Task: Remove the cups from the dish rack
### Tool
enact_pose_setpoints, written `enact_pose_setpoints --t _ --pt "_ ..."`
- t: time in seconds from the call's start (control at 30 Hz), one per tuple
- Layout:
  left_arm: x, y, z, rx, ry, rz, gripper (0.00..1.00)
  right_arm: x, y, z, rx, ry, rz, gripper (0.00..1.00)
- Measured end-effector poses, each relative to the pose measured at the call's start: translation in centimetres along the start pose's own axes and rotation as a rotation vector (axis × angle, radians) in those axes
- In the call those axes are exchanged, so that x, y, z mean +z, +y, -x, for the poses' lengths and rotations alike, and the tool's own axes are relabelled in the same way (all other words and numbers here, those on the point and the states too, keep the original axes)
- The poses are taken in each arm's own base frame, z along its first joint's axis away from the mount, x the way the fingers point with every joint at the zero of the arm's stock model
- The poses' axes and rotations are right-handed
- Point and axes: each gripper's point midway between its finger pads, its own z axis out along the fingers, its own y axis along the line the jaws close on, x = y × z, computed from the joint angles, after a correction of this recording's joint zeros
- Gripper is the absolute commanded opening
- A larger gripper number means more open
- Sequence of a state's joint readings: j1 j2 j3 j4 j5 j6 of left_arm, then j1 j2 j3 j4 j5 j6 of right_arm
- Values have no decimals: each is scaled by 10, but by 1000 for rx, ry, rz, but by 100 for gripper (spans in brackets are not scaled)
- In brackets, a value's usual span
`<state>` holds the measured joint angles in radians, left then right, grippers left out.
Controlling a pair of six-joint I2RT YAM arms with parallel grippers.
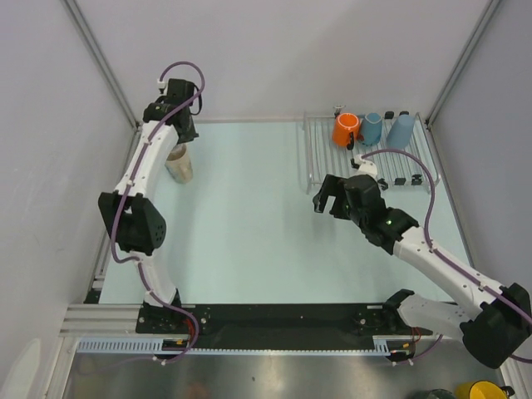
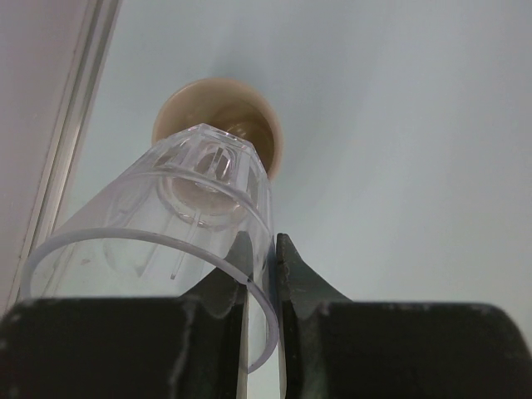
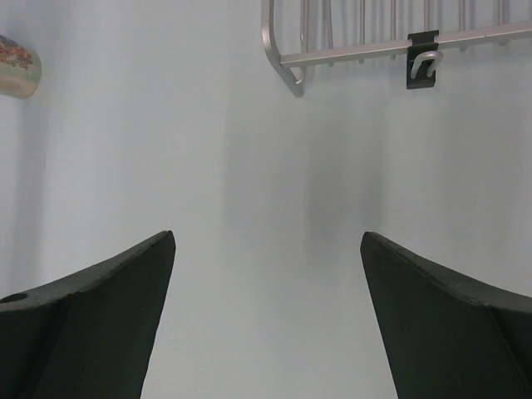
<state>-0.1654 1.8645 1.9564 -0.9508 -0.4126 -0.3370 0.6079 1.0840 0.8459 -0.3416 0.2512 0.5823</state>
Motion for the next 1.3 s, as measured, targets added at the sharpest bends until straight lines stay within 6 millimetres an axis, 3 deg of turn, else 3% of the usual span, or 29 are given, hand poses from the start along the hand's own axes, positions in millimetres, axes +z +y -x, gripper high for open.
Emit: enact_pose_setpoints --t 0.23,0.53,0.7,1.0,1.13,1.3 --pt "35 9 -14 6 95 45 0 -9 2 10 10 -38 14 100" --pt "50 2 -7 -6 100 26 0 -3 -1 4 -5 -18 -3 100" --pt "62 -5 -13 -1 127 9 0 5 -4 -3 -21 9 -22 100" --pt "80 -2 -26 -3 179 14 0 11 -6 -7 -27 27 -35 100" --pt "84 0 -27 -11 189 8 20 12 -7 -8 -27 28 -37 100" --pt "86 3 -27 -27 192 12 34 13 -7 -9 -27 35 -38 100"
